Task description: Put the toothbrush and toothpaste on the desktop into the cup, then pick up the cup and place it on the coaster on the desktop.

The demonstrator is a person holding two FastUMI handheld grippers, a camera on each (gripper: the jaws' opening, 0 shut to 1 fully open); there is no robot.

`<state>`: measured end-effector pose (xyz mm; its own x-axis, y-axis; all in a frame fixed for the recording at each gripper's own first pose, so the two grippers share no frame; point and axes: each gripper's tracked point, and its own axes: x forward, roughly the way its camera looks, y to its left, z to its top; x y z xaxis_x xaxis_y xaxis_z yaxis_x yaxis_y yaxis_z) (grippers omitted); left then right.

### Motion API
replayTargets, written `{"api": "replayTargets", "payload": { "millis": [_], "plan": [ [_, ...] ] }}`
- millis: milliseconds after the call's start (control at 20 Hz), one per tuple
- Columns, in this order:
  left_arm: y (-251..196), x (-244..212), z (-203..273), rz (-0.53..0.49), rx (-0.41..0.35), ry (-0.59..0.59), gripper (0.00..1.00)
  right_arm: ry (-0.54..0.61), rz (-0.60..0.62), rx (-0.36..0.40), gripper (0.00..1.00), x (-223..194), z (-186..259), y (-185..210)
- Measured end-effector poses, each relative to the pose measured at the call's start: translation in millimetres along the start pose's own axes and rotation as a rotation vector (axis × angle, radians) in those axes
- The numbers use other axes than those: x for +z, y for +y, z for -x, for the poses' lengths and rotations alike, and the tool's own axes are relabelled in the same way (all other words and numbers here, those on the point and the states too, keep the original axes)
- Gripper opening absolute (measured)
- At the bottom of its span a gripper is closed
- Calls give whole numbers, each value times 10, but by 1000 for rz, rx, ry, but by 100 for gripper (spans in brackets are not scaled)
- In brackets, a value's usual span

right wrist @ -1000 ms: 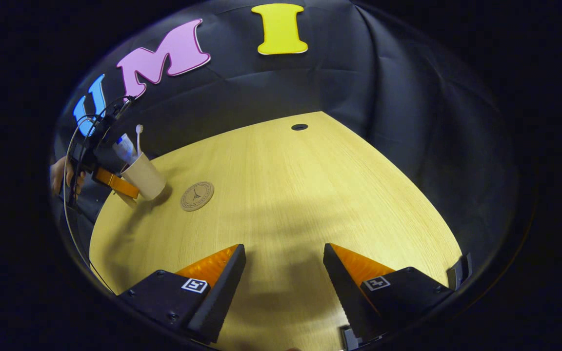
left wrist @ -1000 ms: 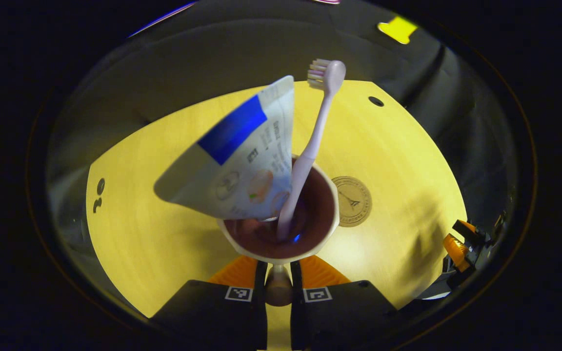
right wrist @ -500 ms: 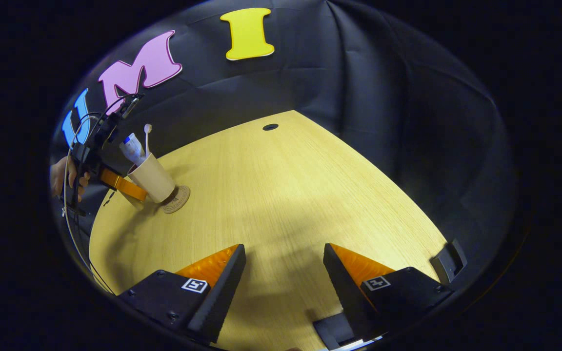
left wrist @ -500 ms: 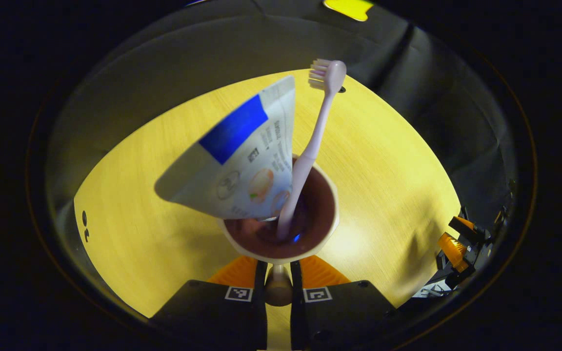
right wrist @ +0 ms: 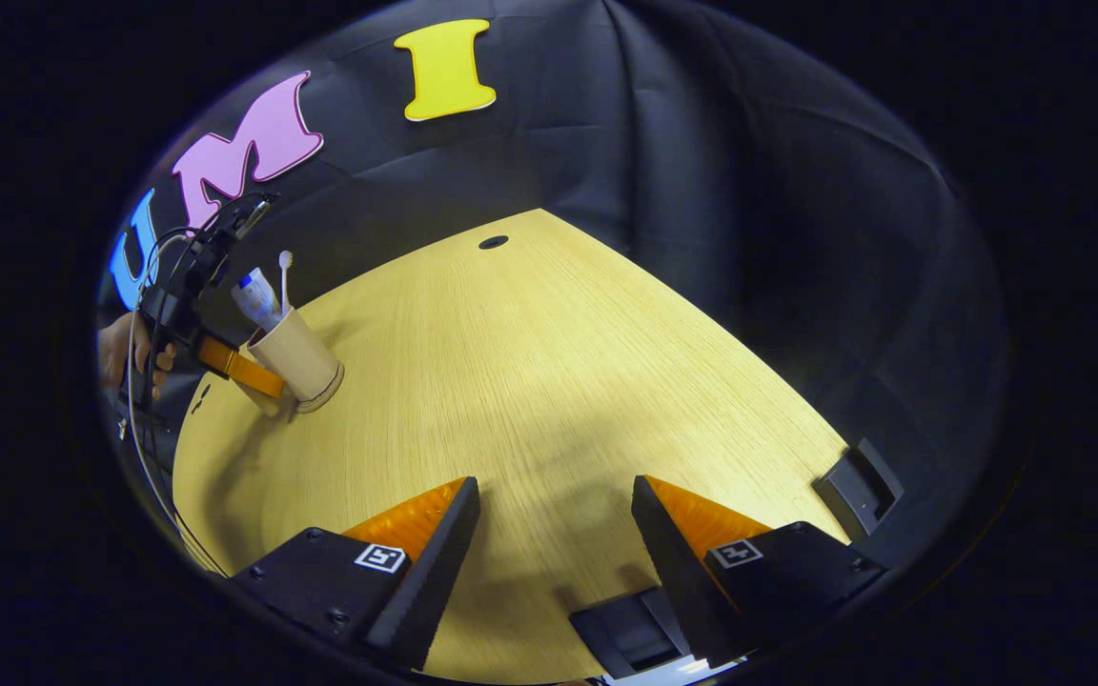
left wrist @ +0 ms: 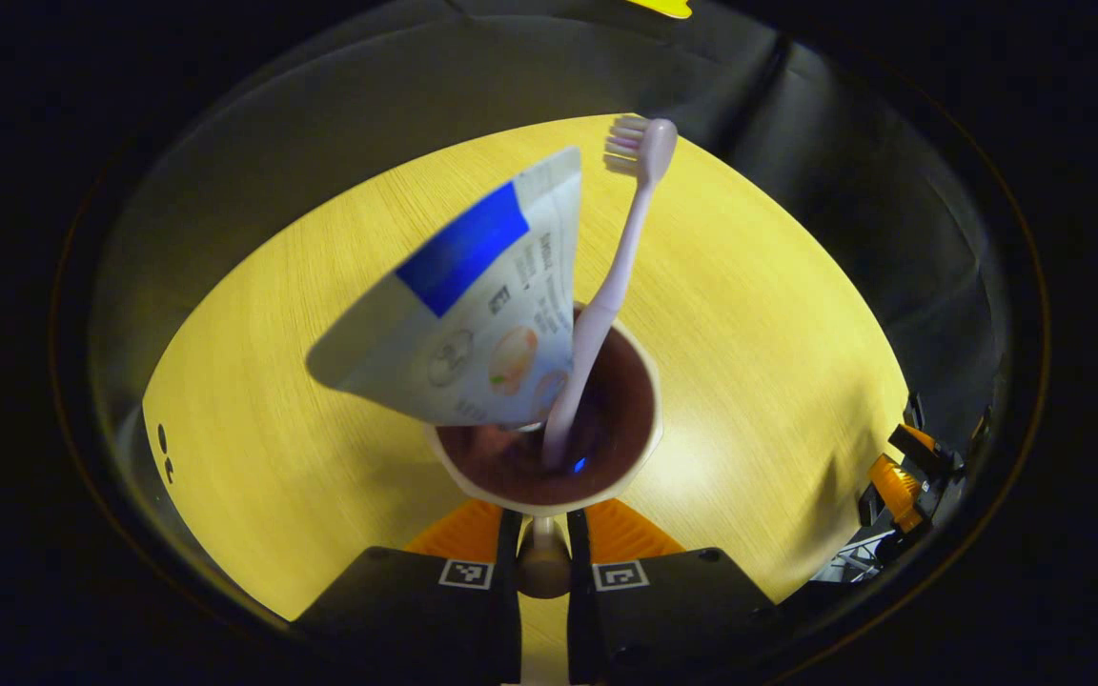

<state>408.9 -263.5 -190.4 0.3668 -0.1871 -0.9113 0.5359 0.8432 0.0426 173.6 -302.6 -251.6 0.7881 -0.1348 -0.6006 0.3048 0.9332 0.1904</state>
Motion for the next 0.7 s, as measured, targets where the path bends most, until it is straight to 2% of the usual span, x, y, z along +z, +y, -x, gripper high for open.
{"api": "replayTargets", "payload": {
  "millis": [250,300,350,450,550,600,650,700],
  "plan": [
    [15,-8,-15,2,9,-1,27,-2,2,4,99,-24,-9,1],
    [8,-5,-9,8,8,-2,33,-1,0,5,99,-32,-10,6],
    [-9,11,10,15,4,-10,30,-1,0,6,99,-40,-1,6],
    [-48,37,26,23,-14,-35,31,-7,7,10,99,-16,25,42],
    [-82,65,62,37,-28,-66,62,-16,25,14,99,26,51,91],
    [-82,71,103,42,-29,-79,72,-21,32,17,99,62,69,124],
    [-70,77,156,48,-25,-100,89,-26,36,21,99,96,93,162],
    [-81,99,233,62,-30,-126,100,-33,41,25,98,143,119,206]
  ]
}}
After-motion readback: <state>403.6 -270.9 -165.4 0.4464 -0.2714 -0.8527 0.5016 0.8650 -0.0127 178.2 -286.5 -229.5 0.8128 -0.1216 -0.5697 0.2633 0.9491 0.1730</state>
